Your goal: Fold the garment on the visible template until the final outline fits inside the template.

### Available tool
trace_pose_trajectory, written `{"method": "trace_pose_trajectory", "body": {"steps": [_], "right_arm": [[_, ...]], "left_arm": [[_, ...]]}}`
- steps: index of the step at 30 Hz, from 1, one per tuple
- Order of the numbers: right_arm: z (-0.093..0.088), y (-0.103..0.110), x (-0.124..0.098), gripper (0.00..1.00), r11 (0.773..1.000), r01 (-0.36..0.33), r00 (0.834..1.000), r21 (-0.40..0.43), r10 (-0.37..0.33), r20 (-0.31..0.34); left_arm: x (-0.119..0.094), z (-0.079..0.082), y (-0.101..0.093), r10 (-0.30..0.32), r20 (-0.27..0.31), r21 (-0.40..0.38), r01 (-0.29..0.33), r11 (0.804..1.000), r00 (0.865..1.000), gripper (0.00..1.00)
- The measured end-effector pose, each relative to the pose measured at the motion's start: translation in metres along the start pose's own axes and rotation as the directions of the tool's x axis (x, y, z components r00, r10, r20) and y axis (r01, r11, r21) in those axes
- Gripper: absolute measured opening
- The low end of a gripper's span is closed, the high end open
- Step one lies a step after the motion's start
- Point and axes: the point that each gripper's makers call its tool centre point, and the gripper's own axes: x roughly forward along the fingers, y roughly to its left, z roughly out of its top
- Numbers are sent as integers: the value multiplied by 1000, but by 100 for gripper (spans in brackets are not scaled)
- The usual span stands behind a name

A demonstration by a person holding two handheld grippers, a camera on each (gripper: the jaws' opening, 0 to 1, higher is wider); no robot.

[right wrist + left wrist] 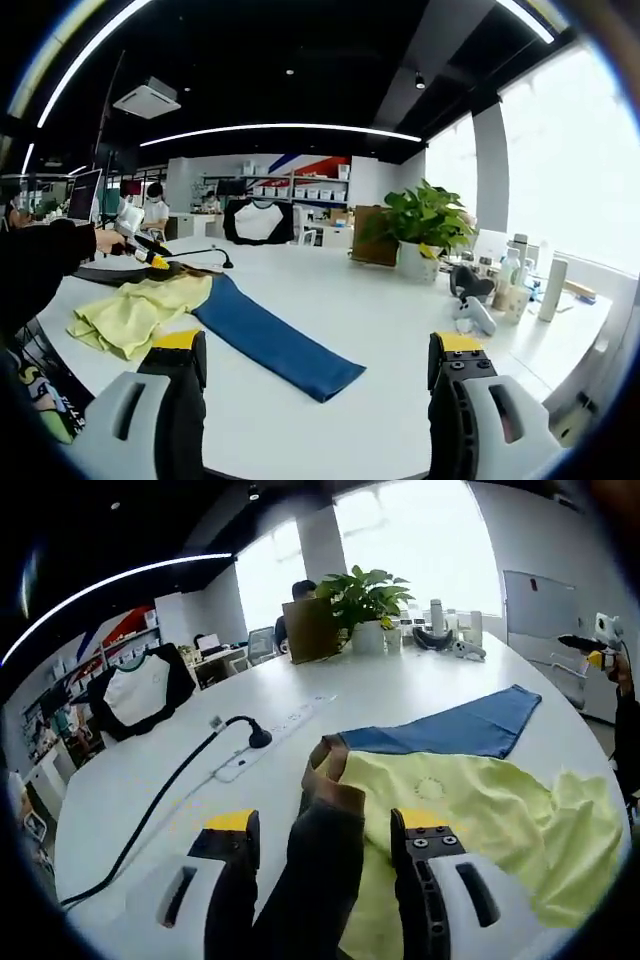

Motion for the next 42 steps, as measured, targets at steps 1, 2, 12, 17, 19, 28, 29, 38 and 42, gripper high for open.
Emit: {"method": "trace_pose_trajectory", "body": {"steps": [1, 2, 12, 17, 19, 28, 29, 38, 42], "right_arm": [[0, 1, -1, 94, 1000, -1, 1000, 0, 1, 1], [1, 1, -1, 94, 1000, -3, 1000, 0, 3, 3], [-2, -2, -2, 94, 1000, 1, 1000, 9, -1, -4], [1, -2, -4, 94, 1000, 4, 1000, 9, -4, 1], [1, -3, -5, 94, 1000, 7, 1000, 10, -7, 0], [0, 3, -2, 94, 1000, -5, 1000, 4, 5, -10], [0, 4, -1, 94, 1000, -7, 1000, 4, 7, -12], [-3, 4, 1, 94, 1000, -9, 1000, 4, 9, -21], [-4, 3, 1, 94, 1000, -7, 1000, 4, 7, -23]], "left_arm": [[2, -3, -1, -1, -12, -3, 1, 1000, 1000, 47], [4, -6, -2, -2, -17, -9, 2, 1000, 1000, 44], [-10, -4, 0, -26, -9, -23, 26, 999, 1000, 1], [-13, 0, -2, -32, -5, -30, 32, 999, 999, 1], [-14, 1, -3, -34, -8, -22, 33, 999, 999, 1], [-20, 12, 17, 51, 24, 7, -51, 999, 998, 1], [-22, 14, 19, 60, 34, -5, -60, 998, 998, 1], [-22, 10, 50, 197, -2, 21, -197, 980, 980, 1], [-16, 6, 59, 238, -28, 40, -237, 971, 971, 1]]}}
